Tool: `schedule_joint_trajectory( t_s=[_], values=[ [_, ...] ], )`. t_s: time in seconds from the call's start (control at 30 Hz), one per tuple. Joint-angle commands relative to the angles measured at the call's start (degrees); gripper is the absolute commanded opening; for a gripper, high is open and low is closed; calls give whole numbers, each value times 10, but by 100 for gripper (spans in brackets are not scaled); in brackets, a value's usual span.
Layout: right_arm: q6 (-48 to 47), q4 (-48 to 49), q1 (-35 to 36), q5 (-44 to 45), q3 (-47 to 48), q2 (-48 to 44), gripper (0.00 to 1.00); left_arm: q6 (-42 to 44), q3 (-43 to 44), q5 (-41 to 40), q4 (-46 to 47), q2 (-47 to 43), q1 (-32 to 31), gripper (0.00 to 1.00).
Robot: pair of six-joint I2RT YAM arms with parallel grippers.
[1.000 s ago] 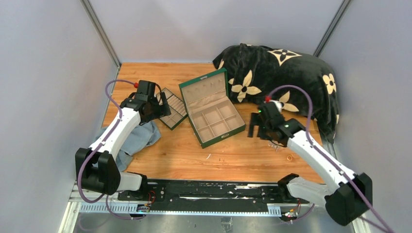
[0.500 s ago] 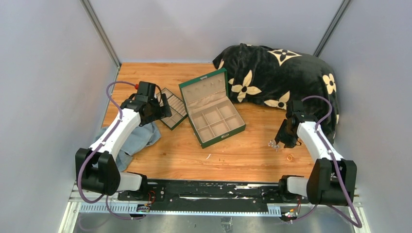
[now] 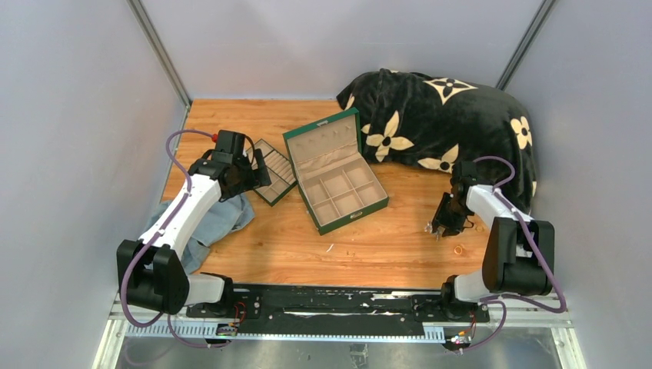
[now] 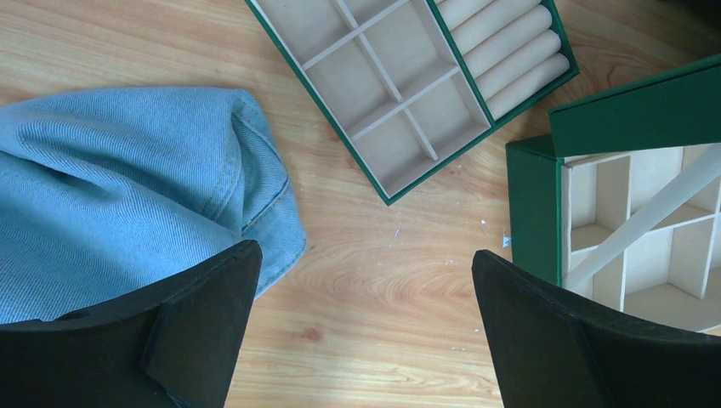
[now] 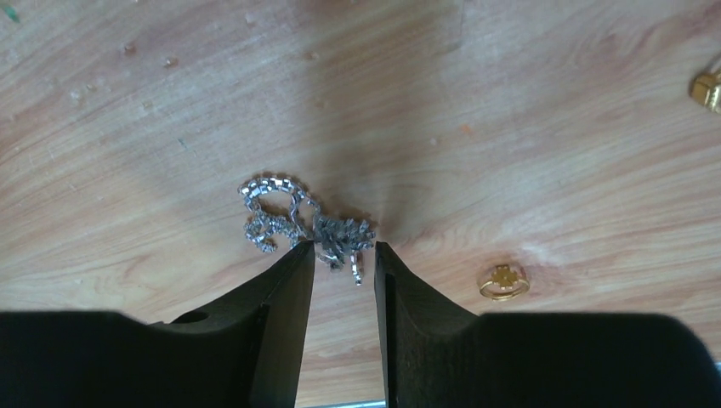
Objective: Organize the mixed jewelry
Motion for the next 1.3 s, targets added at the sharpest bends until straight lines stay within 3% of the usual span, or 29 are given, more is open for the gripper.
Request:
schedule_joint_trajectory(
  t_s=[0.0, 0.07, 0.2, 0.23, 0.5, 0.6, 0.93, 1.1, 1.2, 1.27],
  values=[
    [-15, 19, -11, -2, -13, 14, 36, -4, -1, 4, -4, -8, 2, 100],
    [-18, 25, -11, 3, -16, 21, 29, -5, -1, 4, -2, -7, 2, 100],
    [-16, 23, -11, -3, -18, 19, 3, -5, -1, 7, -1, -5, 2, 100],
    [-14, 18, -11, -8, -17, 10, 0, -4, 0, 8, -1, -5, 2, 100],
    [-7, -34, -10, -41, -9, -61, 0, -5, 4, 13, 0, -3, 1, 100],
    [-9, -44, -10, -40, -13, -77, 4, -2, 9, 16, 2, -2, 2, 100],
    [-10, -62, -7, -99, 2, -94, 0, 23, 41, 29, -2, -14, 1, 100],
    [-34, -100, -1, -161, 72, -141, 0, 103, 79, 111, 23, -82, 0, 100],
    [-48, -118, 10, -189, 130, -160, 0, 92, 79, 178, 61, -128, -4, 100],
    [-55, -133, 13, -205, 180, -162, 0, 63, 58, 276, 126, -147, -12, 100]
  ],
)
